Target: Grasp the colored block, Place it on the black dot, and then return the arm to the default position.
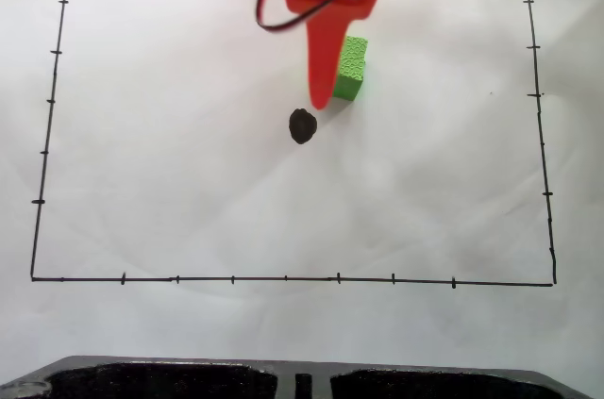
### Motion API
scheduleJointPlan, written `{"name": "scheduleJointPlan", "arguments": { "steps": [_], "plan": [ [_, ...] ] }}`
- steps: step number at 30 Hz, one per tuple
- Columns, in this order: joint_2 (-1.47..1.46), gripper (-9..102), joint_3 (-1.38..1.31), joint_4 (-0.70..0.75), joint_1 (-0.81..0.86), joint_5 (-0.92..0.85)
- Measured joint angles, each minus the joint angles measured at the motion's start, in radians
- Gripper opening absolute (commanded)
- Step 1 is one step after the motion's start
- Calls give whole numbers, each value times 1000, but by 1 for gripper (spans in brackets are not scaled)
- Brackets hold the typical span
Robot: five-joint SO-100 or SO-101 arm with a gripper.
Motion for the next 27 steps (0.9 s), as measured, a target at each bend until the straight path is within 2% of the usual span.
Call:
{"name": "scheduleJointPlan", "arguments": {
  "steps": [15, 27],
  "plan": [
    [-201, 36, 0, -143, 11, -28],
    [-242, 24, 0, -190, 9, -48]
  ]
}}
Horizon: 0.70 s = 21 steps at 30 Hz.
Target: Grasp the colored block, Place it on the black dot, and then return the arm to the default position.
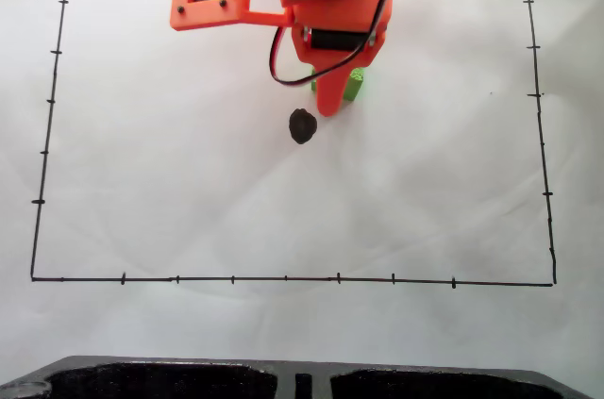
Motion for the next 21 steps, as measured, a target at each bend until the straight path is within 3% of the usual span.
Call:
{"name": "scheduleJointPlan", "arguments": {
  "steps": [14, 21],
  "plan": [
    [6, 10, 8, -37, -14, -63],
    [66, 7, 5, 72, -3, -178]
  ]
}}
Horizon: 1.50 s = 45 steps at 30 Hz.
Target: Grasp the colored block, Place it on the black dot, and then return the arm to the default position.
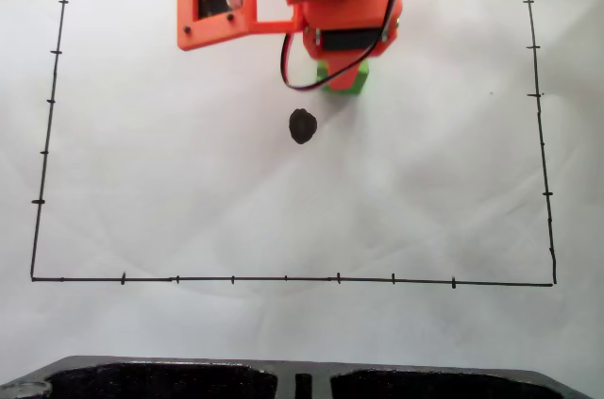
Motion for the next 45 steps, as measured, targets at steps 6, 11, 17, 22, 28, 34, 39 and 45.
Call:
{"name": "scheduleJointPlan", "arguments": {
  "steps": [6, 11, 17, 22, 28, 34, 39, 45],
  "plan": [
    [5, 7, -69, 54, 51, -149],
    [-29, 7, -135, 46, 74, -244],
    [-98, 7, -147, -21, 94, -299],
    [-155, 8, -147, -63, 114, -334],
    [-196, 8, -149, -121, 141, -371],
    [-229, 9, -156, -169, 143, -393],
    [-244, 9, -163, -183, 143, -393],
    [-262, 9, -183, -181, 150, -393]
  ]
}}
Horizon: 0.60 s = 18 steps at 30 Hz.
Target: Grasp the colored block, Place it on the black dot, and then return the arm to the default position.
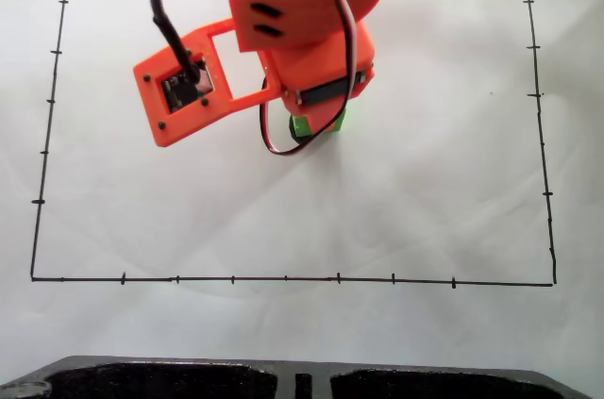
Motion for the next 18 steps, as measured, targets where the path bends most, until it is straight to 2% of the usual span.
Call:
{"name": "scheduleJointPlan", "arguments": {
  "steps": [12, 18],
  "plan": [
    [-2, 9, 0, 0, 3, 0],
    [-2, 24, 0, -2, 8, -32]
  ]
}}
